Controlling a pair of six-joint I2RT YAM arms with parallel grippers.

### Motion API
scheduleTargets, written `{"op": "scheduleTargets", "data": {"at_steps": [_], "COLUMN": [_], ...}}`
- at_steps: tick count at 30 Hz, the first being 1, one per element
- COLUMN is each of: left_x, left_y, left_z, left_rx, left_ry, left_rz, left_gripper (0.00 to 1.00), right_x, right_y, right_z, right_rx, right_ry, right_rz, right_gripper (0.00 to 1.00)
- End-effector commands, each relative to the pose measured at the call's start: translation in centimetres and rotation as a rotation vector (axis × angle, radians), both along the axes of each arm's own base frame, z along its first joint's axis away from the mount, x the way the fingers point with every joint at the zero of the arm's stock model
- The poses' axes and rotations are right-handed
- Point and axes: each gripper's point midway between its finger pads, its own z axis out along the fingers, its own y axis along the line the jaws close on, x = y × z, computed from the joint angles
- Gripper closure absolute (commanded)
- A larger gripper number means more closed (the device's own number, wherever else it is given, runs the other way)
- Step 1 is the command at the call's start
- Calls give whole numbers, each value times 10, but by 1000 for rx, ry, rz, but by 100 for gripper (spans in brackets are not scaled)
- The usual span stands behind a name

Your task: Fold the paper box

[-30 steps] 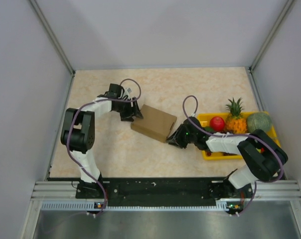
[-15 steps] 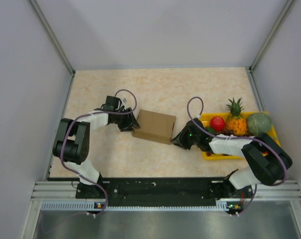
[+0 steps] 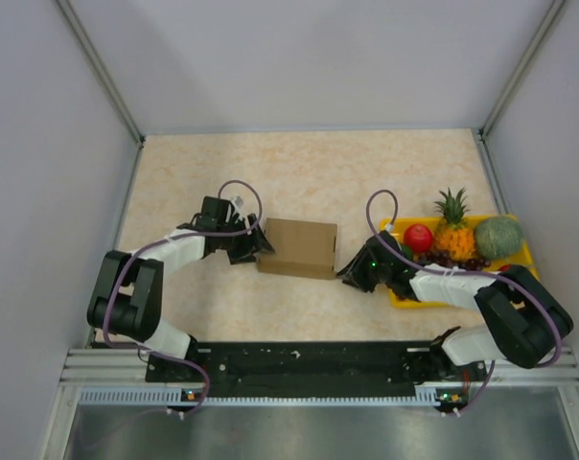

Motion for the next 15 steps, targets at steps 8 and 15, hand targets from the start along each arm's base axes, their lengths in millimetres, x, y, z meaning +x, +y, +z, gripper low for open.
{"op": "scheduleTargets", "data": {"at_steps": [8,15], "left_x": [13,5], "left_y": [-4,-7], "left_z": [-15,-12], "left_rx": [64,39], "left_ry": [-9,-20], "left_rz": [-13,-4], "left_gripper": [37,41], "right_x": [4,15], "right_y": [2,1], "right_z": [-15,-7], "right_rx": [65,93], "right_ry": [11,-72], "right_rz": [-65,-94], "right_gripper": [71,77]}}
